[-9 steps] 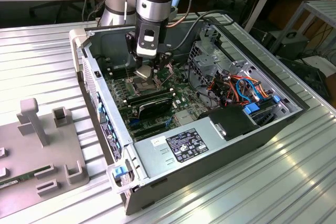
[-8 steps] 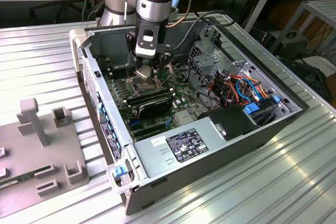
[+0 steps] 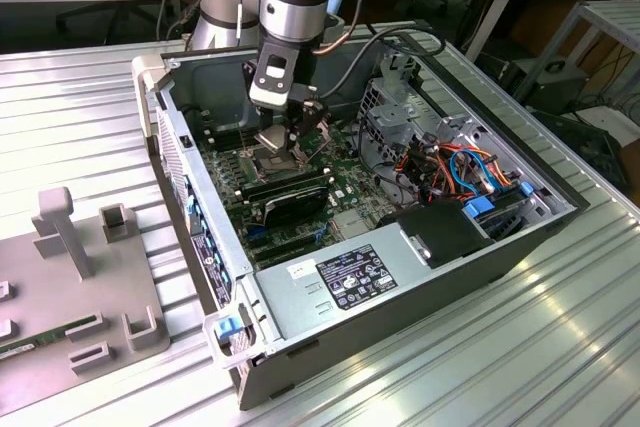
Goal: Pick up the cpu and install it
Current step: 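Place the cpu into insertion slot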
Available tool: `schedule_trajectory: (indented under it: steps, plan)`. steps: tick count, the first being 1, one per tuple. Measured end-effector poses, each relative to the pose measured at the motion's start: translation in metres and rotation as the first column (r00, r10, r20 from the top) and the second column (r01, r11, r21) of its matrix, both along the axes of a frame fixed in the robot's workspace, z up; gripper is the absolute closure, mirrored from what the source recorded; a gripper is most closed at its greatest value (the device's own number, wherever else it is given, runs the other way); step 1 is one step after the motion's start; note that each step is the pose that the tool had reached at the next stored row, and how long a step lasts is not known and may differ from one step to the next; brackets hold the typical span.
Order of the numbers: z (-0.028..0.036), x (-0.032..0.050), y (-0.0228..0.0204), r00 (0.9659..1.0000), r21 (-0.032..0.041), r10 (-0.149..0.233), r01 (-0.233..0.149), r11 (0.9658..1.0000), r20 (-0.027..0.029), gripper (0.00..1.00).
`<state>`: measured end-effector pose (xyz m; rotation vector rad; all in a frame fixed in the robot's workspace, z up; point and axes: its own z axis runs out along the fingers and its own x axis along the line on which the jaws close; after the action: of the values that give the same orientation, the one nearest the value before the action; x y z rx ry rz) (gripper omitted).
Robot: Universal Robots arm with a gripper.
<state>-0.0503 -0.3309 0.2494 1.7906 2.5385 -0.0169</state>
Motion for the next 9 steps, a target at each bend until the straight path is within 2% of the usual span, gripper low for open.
schedule_trajectory:
  steps: [4,5,7,9]
  plan:
    - [-0.0004,0.0000,0.0000,0.9982,-0.0001,-0.060,0.060,0.9982,0.0000,0.45]
    - [-0.0006,0.0000,0.0000,0.9962,0.0001,-0.087,0.087,0.9962,0.0000,0.45]
    - [-0.0009,0.0000,0.0000,0.9939,0.0001,-0.110,0.110,0.9939,0.0000,0.45]
    - [-0.0013,0.0000,0.0000,0.9883,0.0000,-0.153,0.153,0.9883,0.0000,0.45]
